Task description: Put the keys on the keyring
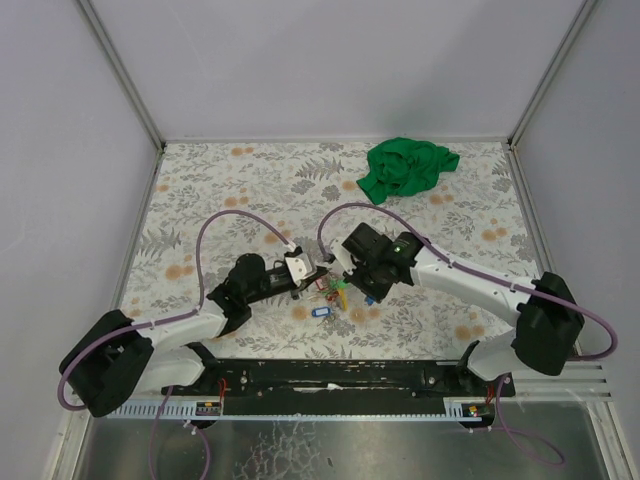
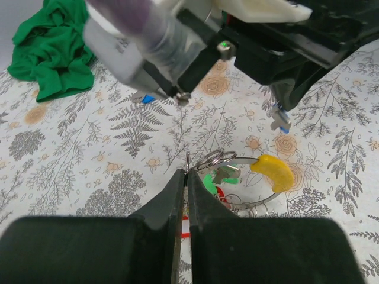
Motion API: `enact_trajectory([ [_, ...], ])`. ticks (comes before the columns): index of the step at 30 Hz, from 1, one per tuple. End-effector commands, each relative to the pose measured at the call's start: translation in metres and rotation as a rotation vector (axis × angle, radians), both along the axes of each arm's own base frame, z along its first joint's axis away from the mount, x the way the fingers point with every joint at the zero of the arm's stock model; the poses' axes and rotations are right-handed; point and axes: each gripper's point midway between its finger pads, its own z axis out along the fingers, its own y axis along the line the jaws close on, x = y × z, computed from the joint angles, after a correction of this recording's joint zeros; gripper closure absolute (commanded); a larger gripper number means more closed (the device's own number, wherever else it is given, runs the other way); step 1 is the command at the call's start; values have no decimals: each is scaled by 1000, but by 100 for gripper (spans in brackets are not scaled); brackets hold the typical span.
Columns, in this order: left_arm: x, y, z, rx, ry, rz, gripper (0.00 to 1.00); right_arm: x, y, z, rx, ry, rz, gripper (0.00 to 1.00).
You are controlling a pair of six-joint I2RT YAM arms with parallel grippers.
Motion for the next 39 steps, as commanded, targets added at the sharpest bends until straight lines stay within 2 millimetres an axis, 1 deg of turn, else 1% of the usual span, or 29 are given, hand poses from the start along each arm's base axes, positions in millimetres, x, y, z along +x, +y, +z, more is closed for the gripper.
enact_trajectory([
  [1, 8, 4, 24, -76, -74, 58, 100, 0, -41, 2, -159, 103, -141, 100],
  [3, 6, 6, 27, -87, -85, 57, 100, 1, -54, -4, -206, 144, -173, 100],
  [4, 3, 6, 28, -94, -92, 46, 100, 1, -56, -5, -211, 158, -181, 100],
  [7, -3, 6, 31, -104, -109, 19, 100, 4, -55, -11, -226, 196, -174, 100],
  [9, -6, 5, 32, -109, -115, 7, 100, 10, -54, -18, -245, 221, -174, 100],
  [12, -10, 5, 35, -114, -122, -11, 100, 16, -47, -36, -262, 295, -151, 100],
  [15, -12, 5, 37, -119, -130, -18, 100, 29, -40, -48, -282, 318, -136, 100],
  [20, -14, 6, 38, -123, -136, -24, 100, 47, -27, -62, -298, 329, -110, 100],
  [23, -13, 6, 38, -121, -136, -23, 100, 57, -23, -70, -317, 333, -107, 100],
  [24, -13, 6, 38, -121, -135, -25, 100, 59, -23, -72, -326, 333, -108, 98],
  [28, -13, 5, 35, -114, -128, -25, 100, 68, -17, -80, -333, 335, -108, 79],
  [30, -13, 5, 36, -114, -128, -24, 100, 70, -14, -79, -324, 333, -110, 74],
  [35, -12, 5, 35, -112, -127, -25, 100, 70, -6, -63, -251, 309, -118, 70],
  [36, -13, 4, 35, -112, -127, -26, 100, 69, -5, -60, -232, 299, -121, 63],
  [37, -12, 4, 35, -113, -126, -26, 100, 69, -3, -55, -209, 287, -128, 59],
  [39, -12, 4, 35, -112, -125, -28, 100, 67, 0, -47, -159, 263, -131, 58],
])
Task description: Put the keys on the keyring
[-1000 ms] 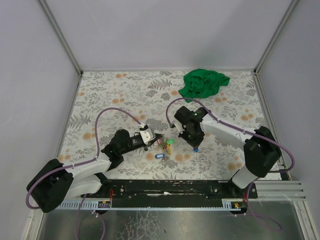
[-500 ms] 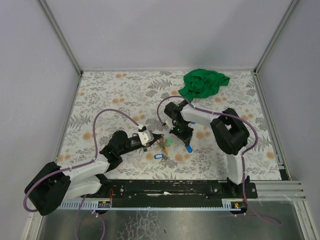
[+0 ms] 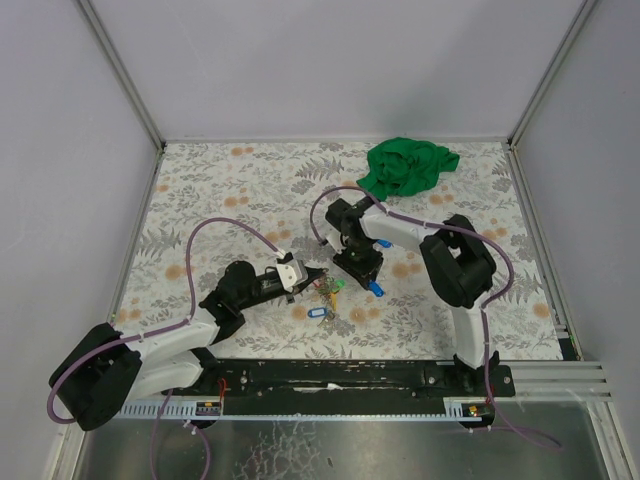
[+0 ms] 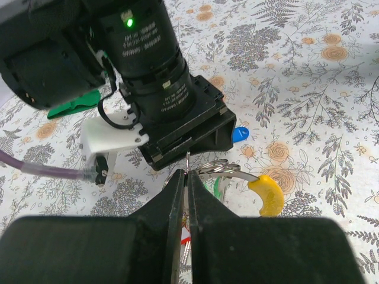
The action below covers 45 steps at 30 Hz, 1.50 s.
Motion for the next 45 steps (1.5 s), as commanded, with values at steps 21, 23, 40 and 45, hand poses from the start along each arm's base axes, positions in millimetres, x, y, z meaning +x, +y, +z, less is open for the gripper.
enact_trajectory([
  [21, -2, -5, 22, -60, -70, -29, 100, 18, 20, 57, 639, -489, 1, 61],
  [23, -2, -5, 22, -59, -70, -30, 100, 18, 18, 50, 624, -475, 7, 61],
  [40, -5, -6, 20, -56, -70, -48, 100, 15, 10, 17, 522, -357, -2, 64],
  [45, -5, -6, 22, -57, -71, -47, 100, 18, 9, 15, 508, -365, -17, 71],
])
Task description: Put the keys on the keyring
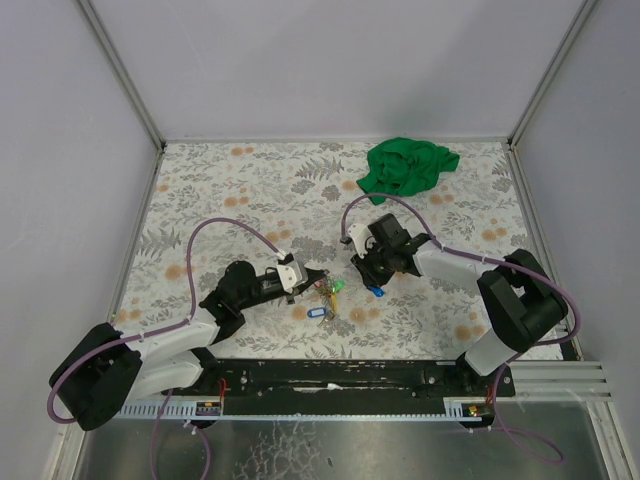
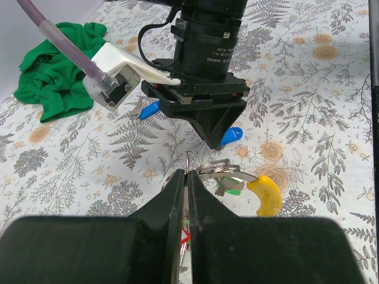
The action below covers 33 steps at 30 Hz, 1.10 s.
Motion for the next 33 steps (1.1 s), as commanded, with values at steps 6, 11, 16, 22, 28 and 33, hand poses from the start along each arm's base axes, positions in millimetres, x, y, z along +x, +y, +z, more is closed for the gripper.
enact_trajectory([
  [6, -1, -5, 22, -58, -70, -21, 100, 9, 3, 14, 13, -13, -34, 86],
  [11, -1, -5, 21, -56, -69, -23, 100, 11, 0, 19, -2, 11, -115, 93],
  [16, 0, -5, 21, -54, -67, -24, 100, 15, -5, 27, -35, 31, -195, 100],
  [22, -1, -7, 20, -48, -61, -33, 100, 14, -14, 29, -136, 105, -251, 100],
  [28, -1, -8, 18, -41, -57, -39, 100, 10, -17, 21, -229, 184, -269, 100],
  [33, 0, -9, 16, -33, -48, -40, 100, 16, -13, 14, -272, 203, -273, 100],
])
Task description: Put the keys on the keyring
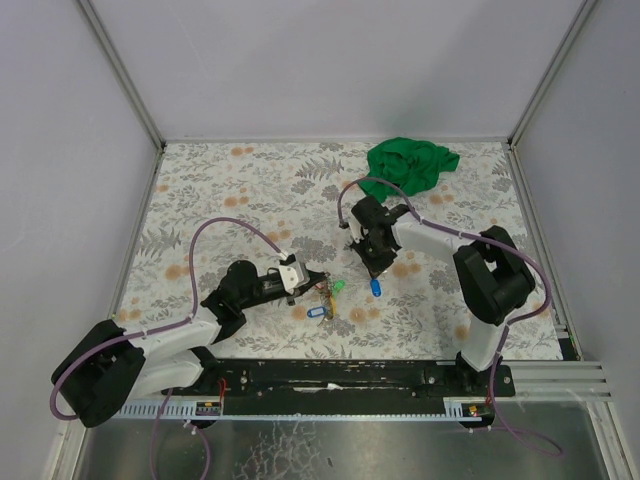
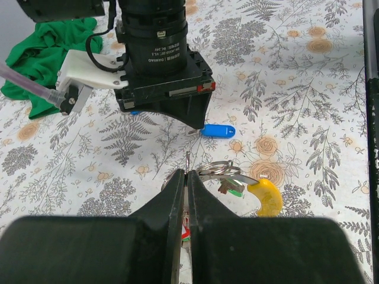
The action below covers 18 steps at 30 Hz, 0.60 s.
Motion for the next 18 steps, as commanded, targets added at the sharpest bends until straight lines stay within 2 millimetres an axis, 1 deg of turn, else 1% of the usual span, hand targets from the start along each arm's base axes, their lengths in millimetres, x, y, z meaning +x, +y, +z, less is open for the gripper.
enact_trajectory([
  [1, 2, -7, 23, -48, -65, -22, 100, 6, 2, 6, -44, 10, -19, 100],
  [3, 2, -7, 24, -50, -66, -22, 100, 10, 4, 5, -56, 6, -23, 100],
  [6, 3, -6, 24, -50, -65, -15, 100, 15, 7, 5, -54, -6, -19, 94],
  [9, 4, -6, 24, -51, -63, -11, 100, 17, 13, 11, -15, -30, -20, 84],
  [11, 4, -6, 25, -54, -67, -10, 100, 17, 15, 16, 10, -45, -19, 79],
  [15, 3, -6, 25, -56, -65, -9, 100, 15, 18, 27, 72, -101, -24, 76],
  [18, 3, -5, 26, -61, -68, -9, 100, 14, 14, 29, 99, -151, -39, 76],
])
